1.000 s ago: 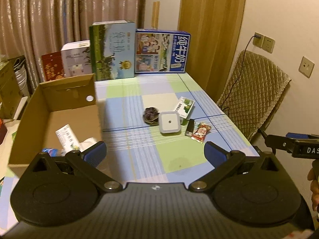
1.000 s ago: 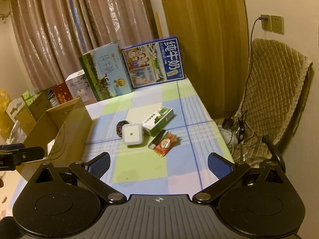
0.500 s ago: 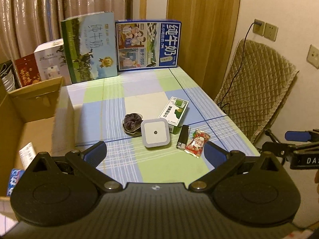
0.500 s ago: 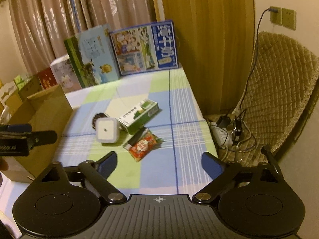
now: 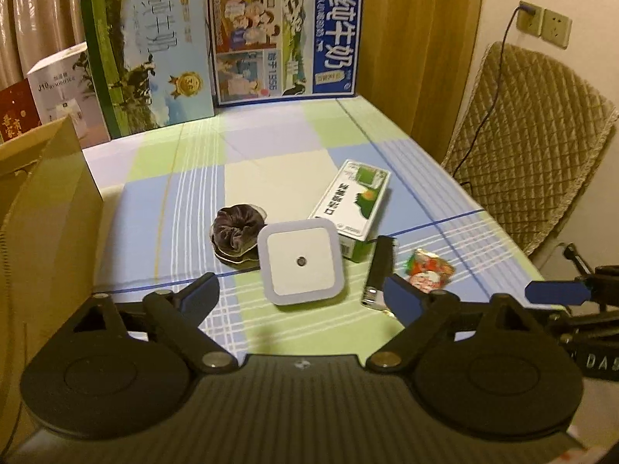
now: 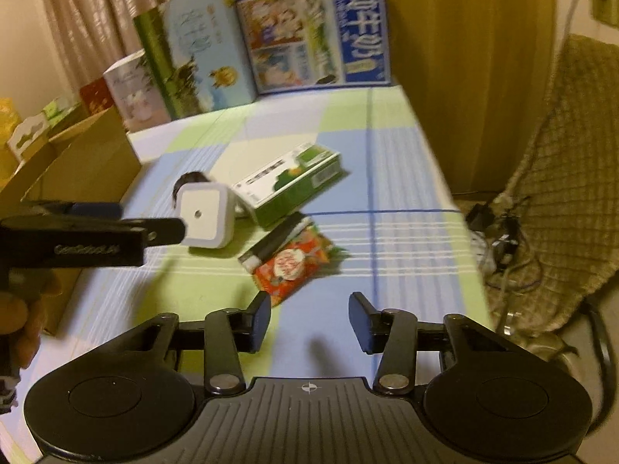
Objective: Organize objects
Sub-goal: 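Grasp the red candy packet with the right tool while the left tool grasps the white night light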
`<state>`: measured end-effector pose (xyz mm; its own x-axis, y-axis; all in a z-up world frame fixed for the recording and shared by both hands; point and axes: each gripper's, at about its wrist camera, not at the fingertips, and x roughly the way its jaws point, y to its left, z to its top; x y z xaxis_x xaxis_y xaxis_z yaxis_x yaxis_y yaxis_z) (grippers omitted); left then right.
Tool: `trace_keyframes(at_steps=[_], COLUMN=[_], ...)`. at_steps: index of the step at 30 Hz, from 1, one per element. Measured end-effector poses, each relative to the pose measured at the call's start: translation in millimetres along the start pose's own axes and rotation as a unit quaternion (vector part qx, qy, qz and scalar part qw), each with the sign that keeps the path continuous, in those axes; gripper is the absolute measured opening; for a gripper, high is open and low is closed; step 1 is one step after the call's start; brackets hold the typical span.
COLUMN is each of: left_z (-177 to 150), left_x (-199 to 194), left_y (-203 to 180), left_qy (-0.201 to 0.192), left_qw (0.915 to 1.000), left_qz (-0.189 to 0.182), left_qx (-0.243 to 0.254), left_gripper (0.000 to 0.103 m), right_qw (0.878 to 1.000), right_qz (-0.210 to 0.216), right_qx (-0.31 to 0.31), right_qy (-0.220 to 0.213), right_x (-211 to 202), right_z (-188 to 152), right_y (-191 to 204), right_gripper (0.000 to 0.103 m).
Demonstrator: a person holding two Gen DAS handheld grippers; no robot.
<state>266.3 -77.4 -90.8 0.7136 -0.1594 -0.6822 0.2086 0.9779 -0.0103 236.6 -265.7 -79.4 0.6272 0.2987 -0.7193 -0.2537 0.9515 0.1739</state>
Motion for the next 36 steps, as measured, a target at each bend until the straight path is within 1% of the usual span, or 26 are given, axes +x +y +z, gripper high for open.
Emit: trace_keyframes(at_steps=[4, 9, 12, 16, 17, 18, 20, 21, 22, 23, 29, 33, 35, 36], left_z=[1.1, -0.6, -2.5, -4.3, -4.7, -5.0, -5.3, -5.3, -4.8, -4.3, -1.1, -1.7, -2.0, -2.4], left_x=[14.2, 23.6, 27.1, 29.9, 30.6, 31.4, 33.7, 35.1, 36.6, 38.3, 50.0, 61.6, 66.4, 69.1], left_y=[9.0, 20.4, 25.7, 28.2, 28.3, 28.0, 27.5, 27.0, 26.3, 25.3, 14.8, 5.4, -0.8, -4.7], left_qy=[0.001, 0.002, 0.005, 0.002, 0.002, 0.001, 0.001, 0.001, 0.001, 0.001, -0.002, -0.002, -0.006, -0.006], left_qw=[1.0000, 0.9999, 0.9997, 0.9997, 0.9996, 0.9996, 0.9996, 0.9996, 0.9996, 0.9996, 0.9997, 0.9998, 0.9996, 0.9992], left_qz=[0.001, -0.001, -0.005, -0.007, -0.009, -0.010, -0.014, -0.016, -0.016, -0.017, -0.022, -0.017, -0.007, 0.001], left_qx=[-0.002, -0.012, -0.023, -0.025, -0.025, -0.025, -0.024, -0.024, -0.023, -0.022, -0.004, 0.011, 0.026, 0.039], left_gripper=[0.085, 0.085, 0.085, 0.085, 0.085, 0.085, 0.085, 0.085, 0.085, 0.085, 0.085, 0.085, 0.085, 0.083], right_qw=[1.000, 0.999, 0.999, 0.999, 0.999, 0.999, 1.000, 1.000, 1.000, 1.000, 0.999, 0.999, 0.998, 0.999], right_qz=[0.026, 0.038, 0.028, 0.012, 0.007, 0.000, -0.010, -0.014, -0.016, -0.016, -0.033, -0.041, -0.046, -0.045], right_qx=[0.002, 0.017, 0.032, 0.049, 0.048, 0.042, 0.022, 0.012, 0.004, 0.000, -0.029, -0.031, -0.031, -0.030], right_qy=[0.015, 0.027, 0.017, 0.007, 0.006, 0.007, 0.008, 0.008, 0.008, 0.009, 0.014, 0.013, 0.007, 0.005], right_x=[28.0, 59.9, 71.1, 81.4, 83.4, 85.1, 87.0, 87.1, 86.5, 85.8, 71.7, 63.7, 60.0, 59.5], right_z=[0.9, 5.6, 12.1, 21.9, 23.9, 25.4, 26.6, 26.2, 25.3, 24.5, 17.9, 11.3, 8.3, 7.0], right_y=[4.1, 7.5, 7.4, 7.4, 8.4, 10.2, 14.5, 16.2, 17.2, 17.9, 14.3, 7.0, 6.0, 5.7], right_gripper=[0.039, 0.039, 0.039, 0.039, 0.036, 0.035, 0.033, 0.030, 0.026, 0.025, 0.024, 0.025, 0.025, 0.025])
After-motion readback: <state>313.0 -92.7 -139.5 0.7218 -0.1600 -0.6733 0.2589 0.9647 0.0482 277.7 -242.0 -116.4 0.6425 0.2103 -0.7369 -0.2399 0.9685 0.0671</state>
